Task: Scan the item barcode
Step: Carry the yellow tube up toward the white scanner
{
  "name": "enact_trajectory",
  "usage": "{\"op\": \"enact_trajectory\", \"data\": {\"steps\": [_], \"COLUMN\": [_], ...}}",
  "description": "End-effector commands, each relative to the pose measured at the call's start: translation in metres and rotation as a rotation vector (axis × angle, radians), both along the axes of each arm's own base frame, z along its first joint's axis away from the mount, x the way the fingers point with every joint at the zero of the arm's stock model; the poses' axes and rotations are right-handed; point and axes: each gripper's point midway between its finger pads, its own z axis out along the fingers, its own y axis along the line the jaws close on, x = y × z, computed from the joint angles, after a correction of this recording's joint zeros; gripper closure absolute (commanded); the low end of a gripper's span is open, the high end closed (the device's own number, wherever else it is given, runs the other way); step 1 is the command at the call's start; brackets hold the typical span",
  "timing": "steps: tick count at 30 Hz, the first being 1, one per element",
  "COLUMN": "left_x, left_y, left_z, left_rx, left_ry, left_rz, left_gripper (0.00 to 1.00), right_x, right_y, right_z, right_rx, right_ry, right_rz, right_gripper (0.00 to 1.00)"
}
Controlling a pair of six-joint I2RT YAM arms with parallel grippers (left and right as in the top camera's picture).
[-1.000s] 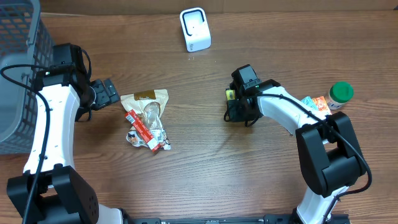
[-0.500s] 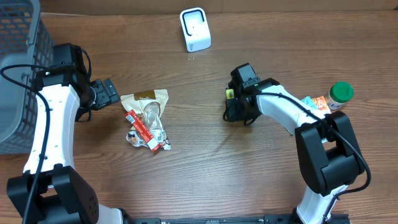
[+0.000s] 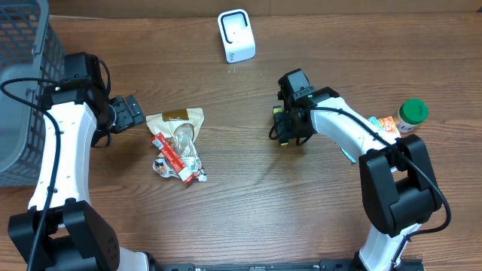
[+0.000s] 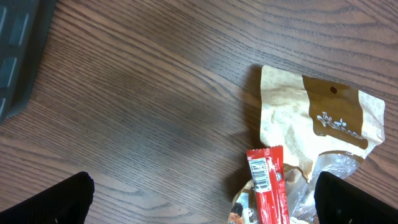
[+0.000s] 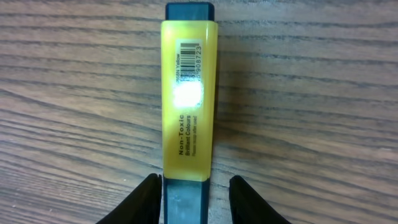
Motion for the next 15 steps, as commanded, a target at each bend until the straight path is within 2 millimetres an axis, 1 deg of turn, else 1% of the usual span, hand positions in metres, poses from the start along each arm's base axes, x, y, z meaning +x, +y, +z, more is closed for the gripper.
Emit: {"op": "enact_trajectory", "data": {"steps": [1, 3, 4, 6, 10, 15], "left_x": [0.005, 0.004, 0.005, 0.005, 0.005, 0.005], "left_y": [0.0, 0.0, 0.0, 0.0, 0.0, 0.0], "left_z": [0.007, 0.007, 0.007, 0.007, 0.007, 0.007], "left_rx": [0.005, 0.005, 0.005, 0.005, 0.005, 0.005], "left_ry": [-0.02, -0.02, -0.02, -0.021, -0.02, -0.021], "left_rz": [-0.021, -0.02, -0.021, -0.021, -0.021, -0.021], "left_gripper": [0.0, 0.0, 0.0, 0.0, 0.0, 0.0], "right_x": [-0.007, -0.012, -0.016, -0.02, -0.022, -0.021], "right_y": [-0.007, -0.009, -0.011, -0.012, -0.013, -0.012], "right_z": [-0.01, -0.017, -0.023, -0.028, -0.031, -0.031], "right_rx": [-0.022, -0.026, -0.028, -0.03, -0.032, -0.03], "right_ry": [0.011, 0.021, 0.026, 0.031, 0.034, 0.031], "right_rz": [-0.006, -0.007, -0.007, -0.007, -0.004, -0.004], "right_gripper": [0.68, 0.71, 0.73, 0.77, 0.78, 0.87]}}
